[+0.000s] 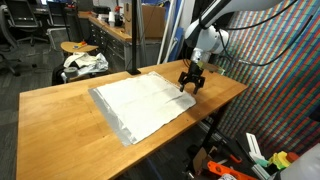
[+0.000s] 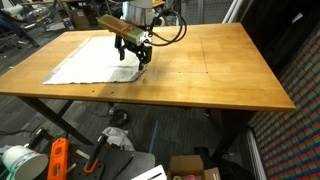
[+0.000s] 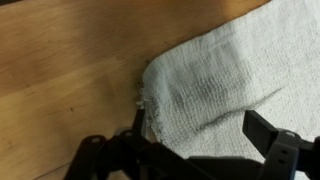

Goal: Fold the towel in half from right to left

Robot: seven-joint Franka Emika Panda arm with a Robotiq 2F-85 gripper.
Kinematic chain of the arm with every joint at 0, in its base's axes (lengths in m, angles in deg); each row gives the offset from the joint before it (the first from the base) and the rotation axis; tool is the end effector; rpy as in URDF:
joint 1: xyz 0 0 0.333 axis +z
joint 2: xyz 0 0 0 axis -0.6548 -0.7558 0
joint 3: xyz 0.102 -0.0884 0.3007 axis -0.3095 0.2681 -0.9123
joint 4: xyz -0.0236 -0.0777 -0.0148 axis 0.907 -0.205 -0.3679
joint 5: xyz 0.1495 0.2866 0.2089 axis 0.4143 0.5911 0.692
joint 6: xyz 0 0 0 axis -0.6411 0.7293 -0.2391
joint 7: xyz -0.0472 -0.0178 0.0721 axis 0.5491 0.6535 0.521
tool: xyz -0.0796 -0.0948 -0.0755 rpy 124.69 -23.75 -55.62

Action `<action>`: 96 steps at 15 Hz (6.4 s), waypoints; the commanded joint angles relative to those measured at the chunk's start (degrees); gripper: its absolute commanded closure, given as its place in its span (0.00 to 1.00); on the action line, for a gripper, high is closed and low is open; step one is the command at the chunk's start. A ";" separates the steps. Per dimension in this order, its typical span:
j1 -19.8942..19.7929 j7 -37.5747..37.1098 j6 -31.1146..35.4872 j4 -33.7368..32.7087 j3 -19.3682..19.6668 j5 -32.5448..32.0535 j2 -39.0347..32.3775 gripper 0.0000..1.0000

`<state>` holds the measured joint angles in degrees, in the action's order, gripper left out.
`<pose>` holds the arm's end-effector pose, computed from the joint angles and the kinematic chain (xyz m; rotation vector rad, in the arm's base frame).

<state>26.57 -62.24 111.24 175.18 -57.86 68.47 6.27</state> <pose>0.5067 -0.1660 0.2253 -2.8176 0.4228 0.2733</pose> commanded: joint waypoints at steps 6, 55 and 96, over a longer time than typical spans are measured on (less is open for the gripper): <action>-0.18 0.76 -0.15 -2.22 -0.66 0.22 -3.29 0.00; 18.90 -28.92 -10.24 -6.17 -6.63 -20.82 5.18 0.31; -2.77 14.13 -8.01 -7.97 -2.45 1.08 -6.33 0.32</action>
<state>24.32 -50.15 101.59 166.39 -59.78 69.37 -0.40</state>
